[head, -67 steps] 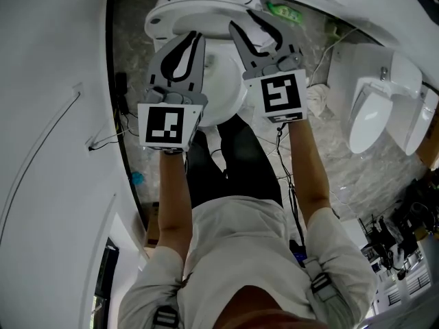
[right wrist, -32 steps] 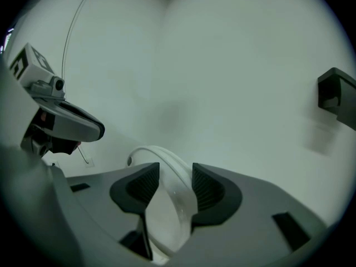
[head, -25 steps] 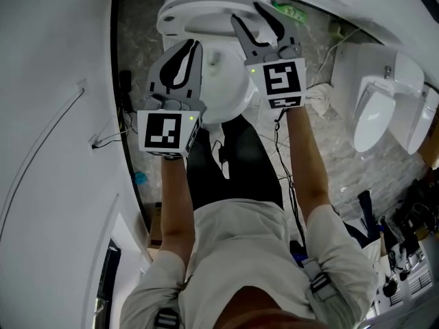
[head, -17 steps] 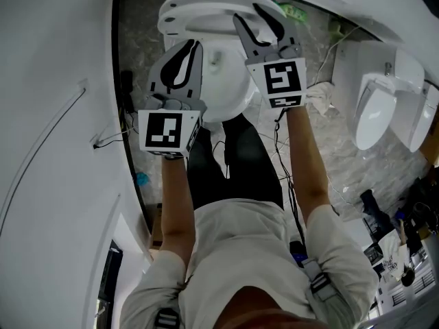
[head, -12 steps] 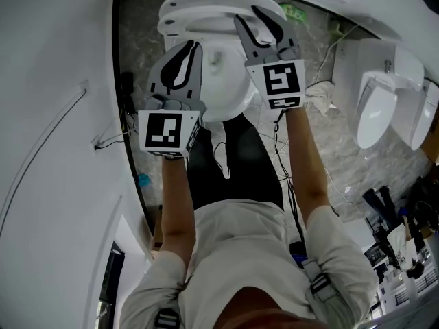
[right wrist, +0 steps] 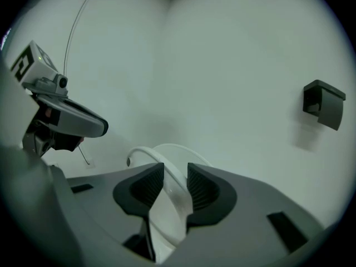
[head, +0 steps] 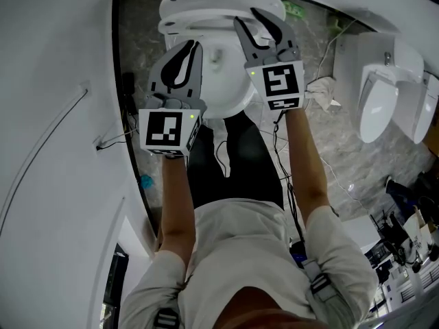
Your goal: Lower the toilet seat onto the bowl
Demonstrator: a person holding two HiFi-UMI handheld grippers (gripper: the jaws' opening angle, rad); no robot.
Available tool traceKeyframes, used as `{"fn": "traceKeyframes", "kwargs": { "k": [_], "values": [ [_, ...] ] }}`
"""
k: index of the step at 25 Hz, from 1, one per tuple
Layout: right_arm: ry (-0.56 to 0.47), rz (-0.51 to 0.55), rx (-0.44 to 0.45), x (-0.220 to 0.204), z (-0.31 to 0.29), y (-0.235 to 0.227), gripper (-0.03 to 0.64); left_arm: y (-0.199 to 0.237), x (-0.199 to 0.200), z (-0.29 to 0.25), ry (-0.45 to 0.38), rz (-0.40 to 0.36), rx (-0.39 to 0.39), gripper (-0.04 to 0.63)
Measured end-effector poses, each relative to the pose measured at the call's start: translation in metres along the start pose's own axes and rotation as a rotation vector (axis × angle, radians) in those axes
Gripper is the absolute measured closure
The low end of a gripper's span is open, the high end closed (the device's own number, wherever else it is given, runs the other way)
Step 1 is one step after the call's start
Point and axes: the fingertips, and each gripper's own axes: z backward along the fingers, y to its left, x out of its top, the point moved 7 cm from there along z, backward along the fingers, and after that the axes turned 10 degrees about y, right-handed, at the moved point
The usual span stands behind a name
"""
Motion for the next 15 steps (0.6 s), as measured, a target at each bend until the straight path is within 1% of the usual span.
{"fn": "traceKeyframes", "kwargs": {
  "k": [15],
  "values": [
    [0.002,-0.004,-0.005,-0.013,0.027,0.03,0.466,-0.01,-0.014,0.008,0.015,-0.017,-0.05,0.569]
  ]
}}
